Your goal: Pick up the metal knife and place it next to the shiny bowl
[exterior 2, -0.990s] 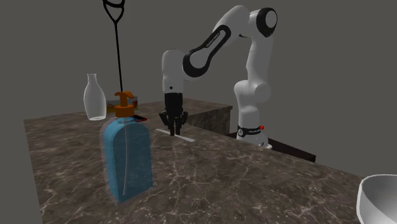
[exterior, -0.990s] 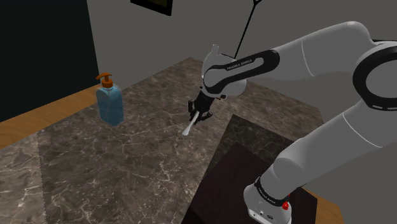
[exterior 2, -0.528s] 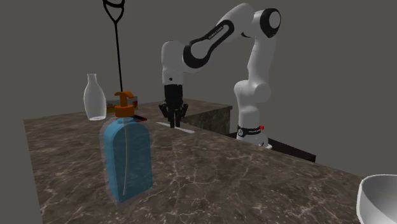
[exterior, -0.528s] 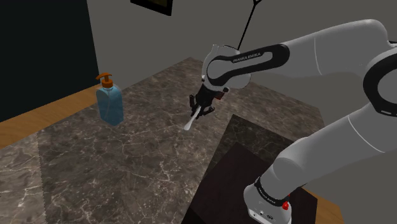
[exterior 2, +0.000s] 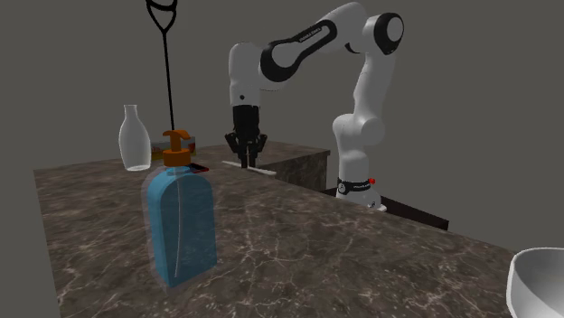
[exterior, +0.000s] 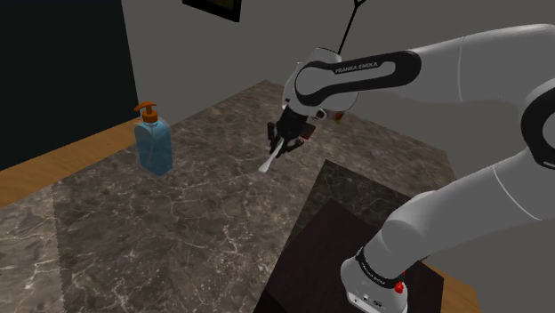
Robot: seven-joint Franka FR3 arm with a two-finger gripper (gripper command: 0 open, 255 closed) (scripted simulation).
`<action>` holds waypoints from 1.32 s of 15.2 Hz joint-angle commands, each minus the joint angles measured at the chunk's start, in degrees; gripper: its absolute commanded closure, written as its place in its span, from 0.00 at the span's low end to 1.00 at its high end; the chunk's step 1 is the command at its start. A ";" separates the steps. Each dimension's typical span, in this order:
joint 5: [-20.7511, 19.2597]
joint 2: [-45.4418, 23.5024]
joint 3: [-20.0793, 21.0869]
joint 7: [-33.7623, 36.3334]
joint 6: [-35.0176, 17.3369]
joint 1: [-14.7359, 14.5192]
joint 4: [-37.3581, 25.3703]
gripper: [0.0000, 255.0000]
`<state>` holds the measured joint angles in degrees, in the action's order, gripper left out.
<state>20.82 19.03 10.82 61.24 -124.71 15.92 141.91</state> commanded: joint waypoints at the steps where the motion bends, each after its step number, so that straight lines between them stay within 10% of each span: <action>1: -0.31 0.80 -0.03 0.63 1.87 0.05 -1.12 1.00; 13: -1.75 3.79 -0.79 2.81 11.11 0.50 -7.55 1.00; 20: 1.96 8.76 5.96 11.58 9.62 -4.01 -3.72 1.00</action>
<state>22.16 27.37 15.61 71.33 -114.59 12.62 137.69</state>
